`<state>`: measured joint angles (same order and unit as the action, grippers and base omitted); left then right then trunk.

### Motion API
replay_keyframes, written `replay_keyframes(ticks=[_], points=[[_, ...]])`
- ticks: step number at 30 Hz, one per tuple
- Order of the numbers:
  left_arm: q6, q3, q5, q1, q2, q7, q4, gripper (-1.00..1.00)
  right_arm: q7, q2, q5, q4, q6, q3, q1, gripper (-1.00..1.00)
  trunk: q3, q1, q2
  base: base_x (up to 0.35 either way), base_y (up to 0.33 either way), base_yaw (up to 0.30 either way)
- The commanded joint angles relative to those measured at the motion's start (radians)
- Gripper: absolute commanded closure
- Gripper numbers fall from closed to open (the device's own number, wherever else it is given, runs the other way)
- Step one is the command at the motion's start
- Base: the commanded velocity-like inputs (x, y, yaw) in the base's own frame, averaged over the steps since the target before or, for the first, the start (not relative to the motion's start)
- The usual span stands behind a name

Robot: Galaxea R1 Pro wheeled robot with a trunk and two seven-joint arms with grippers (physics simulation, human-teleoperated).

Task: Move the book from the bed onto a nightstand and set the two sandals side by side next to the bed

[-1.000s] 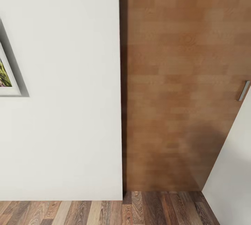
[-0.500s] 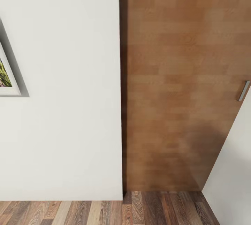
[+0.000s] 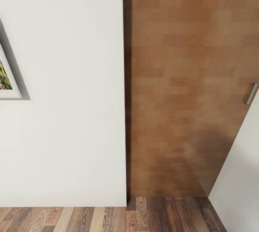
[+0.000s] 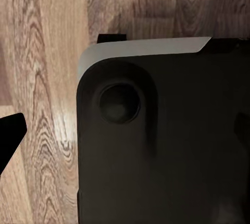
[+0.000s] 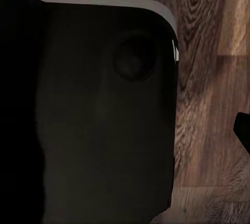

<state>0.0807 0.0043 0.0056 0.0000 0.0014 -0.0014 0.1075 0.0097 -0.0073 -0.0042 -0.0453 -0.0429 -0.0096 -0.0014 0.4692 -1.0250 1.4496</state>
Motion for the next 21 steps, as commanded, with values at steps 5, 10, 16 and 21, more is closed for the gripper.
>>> replay_keyframes(ticks=[5, 10, 16, 21], points=[[0.114, 0.000, 0.001, 0.000, 0.001, 0.001, 0.025, -1.00, 0.001, -0.001, 0.000, -0.096, -0.020, -0.001, 0.000, -1.00, 0.001, 0.000, 0.000, 0.000, 0.000, 0.000], [0.125, 0.000, 0.001, 0.000, 0.002, 0.001, 0.035, -1.00, 0.001, -0.002, 0.001, -0.147, -0.021, -0.001, 0.000, -1.00, 0.001, 0.000, 0.000, 0.000, 0.000, 0.000], [0.128, 0.000, 0.001, 0.000, 0.002, 0.001, 0.036, -1.00, 0.001, -0.002, 0.000, -0.156, -0.022, -0.001, 0.000, -1.00, 0.001, 0.000, 0.000, 0.000, 0.000, 0.000], [0.131, 0.001, 0.002, 0.000, 0.002, 0.001, 0.037, -1.00, 0.001, -0.002, -0.001, -0.157, -0.022, -0.001, 0.000, -1.00, 0.001, 0.000, 0.000, 0.000, 0.000, 0.000]])
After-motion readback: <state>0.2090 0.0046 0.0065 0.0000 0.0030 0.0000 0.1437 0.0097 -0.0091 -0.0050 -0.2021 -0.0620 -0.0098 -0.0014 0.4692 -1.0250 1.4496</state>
